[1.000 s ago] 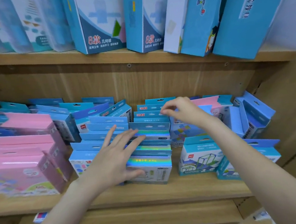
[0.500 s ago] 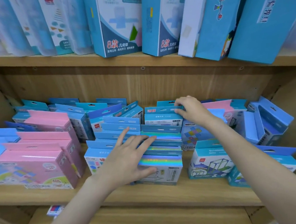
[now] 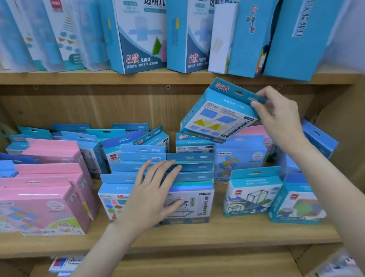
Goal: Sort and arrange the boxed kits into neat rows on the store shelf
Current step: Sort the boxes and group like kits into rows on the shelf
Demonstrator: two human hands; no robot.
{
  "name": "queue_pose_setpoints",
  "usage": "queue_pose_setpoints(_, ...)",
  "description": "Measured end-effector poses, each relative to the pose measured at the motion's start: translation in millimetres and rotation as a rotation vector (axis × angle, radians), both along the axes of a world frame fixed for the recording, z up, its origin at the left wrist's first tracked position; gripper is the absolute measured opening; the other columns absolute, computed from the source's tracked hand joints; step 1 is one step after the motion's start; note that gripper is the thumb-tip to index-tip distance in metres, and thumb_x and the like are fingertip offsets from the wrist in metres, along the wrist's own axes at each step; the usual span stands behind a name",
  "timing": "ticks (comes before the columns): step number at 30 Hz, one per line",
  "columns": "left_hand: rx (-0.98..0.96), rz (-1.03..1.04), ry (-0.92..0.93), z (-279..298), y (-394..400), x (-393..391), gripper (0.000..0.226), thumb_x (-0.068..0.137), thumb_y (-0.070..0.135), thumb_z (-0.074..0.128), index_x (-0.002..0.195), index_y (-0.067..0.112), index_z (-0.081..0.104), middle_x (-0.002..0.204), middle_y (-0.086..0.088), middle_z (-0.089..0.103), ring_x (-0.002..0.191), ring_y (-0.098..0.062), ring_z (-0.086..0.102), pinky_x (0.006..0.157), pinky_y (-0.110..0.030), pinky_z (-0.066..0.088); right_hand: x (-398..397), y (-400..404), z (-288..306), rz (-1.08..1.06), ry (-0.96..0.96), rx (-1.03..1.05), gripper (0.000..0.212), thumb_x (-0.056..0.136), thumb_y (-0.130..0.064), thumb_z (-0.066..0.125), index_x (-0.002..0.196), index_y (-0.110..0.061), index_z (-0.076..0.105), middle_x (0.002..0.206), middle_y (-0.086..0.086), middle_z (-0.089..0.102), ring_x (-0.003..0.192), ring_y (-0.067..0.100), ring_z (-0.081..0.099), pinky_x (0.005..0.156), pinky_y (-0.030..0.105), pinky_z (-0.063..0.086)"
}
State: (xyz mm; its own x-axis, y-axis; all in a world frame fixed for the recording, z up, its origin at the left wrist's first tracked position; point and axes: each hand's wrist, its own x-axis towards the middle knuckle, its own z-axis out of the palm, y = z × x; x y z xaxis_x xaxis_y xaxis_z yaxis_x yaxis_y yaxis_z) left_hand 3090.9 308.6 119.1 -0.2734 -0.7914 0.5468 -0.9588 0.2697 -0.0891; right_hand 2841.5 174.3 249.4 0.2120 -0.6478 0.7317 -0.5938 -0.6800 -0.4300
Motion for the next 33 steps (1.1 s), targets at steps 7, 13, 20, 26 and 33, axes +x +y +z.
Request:
queue_pose_setpoints(7, -0.193, -0.102, 0.272, 8, -1, -4, 0.034, 0.093, 0.035, 0.037, 0.116, 0.013, 0.049, 0.116, -0.008, 0.055, 0.109, -0.021, 0.047, 0.107, -0.040, 0.022, -42, 26, 21, 0.003, -0.075, 0.014, 0.008, 0.088, -0.017, 0.053, 0.090, -0.010, 0.055, 0.078, 0.000, 0.059, 0.066, 0.021, 0.058, 0.065, 0.042, 0.049)
queue_pose_setpoints(13, -0.243, -0.113, 0.294, 8, -4, -19, 0.027, 0.087, 0.022, 0.042, 0.109, 0.010, 0.054, 0.111, -0.010, 0.058, 0.107, -0.022, 0.049, 0.107, -0.038, 0.021, -89, 63, 35, 0.144, 0.040, 0.298, 0.010, 0.091, -0.011, 0.052, 0.084, -0.017, 0.054, 0.083, 0.004, 0.065, 0.064, 0.002, 0.062, 0.057, 0.020, 0.052)
queue_pose_setpoints(20, -0.198, -0.195, 0.240, 0, -4, -43, 0.027, 0.086, 0.019, 0.042, 0.104, 0.009, 0.059, 0.110, -0.009, 0.060, 0.106, -0.023, 0.051, 0.105, -0.041, 0.023, -120, 72, -17, 0.097, 0.522, 0.575, 0.009, 0.089, -0.024, 0.057, 0.080, -0.023, 0.059, 0.076, -0.004, 0.065, 0.061, 0.005, 0.060, 0.057, 0.022, 0.048)
queue_pose_setpoints(26, -0.133, -0.300, 0.229, 1, -14, -80, 0.024, 0.084, 0.017, 0.045, 0.106, 0.016, 0.052, 0.112, -0.004, 0.058, 0.107, -0.020, 0.049, 0.107, -0.040, 0.022, -170, 69, -52, -0.086, 0.555, 0.718, 0.011, 0.089, -0.016, 0.056, 0.078, -0.018, 0.055, 0.083, 0.001, 0.069, 0.070, 0.012, 0.068, 0.066, 0.036, 0.057)
queue_pose_setpoints(33, 0.006, -0.363, 0.035, 25, -54, -178, 0.048, 0.081, 0.039, 0.054, 0.118, 0.008, 0.055, 0.121, -0.008, 0.059, 0.115, -0.025, 0.051, 0.107, -0.043, 0.017, -216, 84, -17, -0.327, 0.757, 0.603, 0.027, 0.089, -0.018, 0.057, 0.069, -0.033, 0.048, 0.075, -0.006, 0.064, 0.069, 0.012, 0.057, 0.064, 0.029, 0.045)
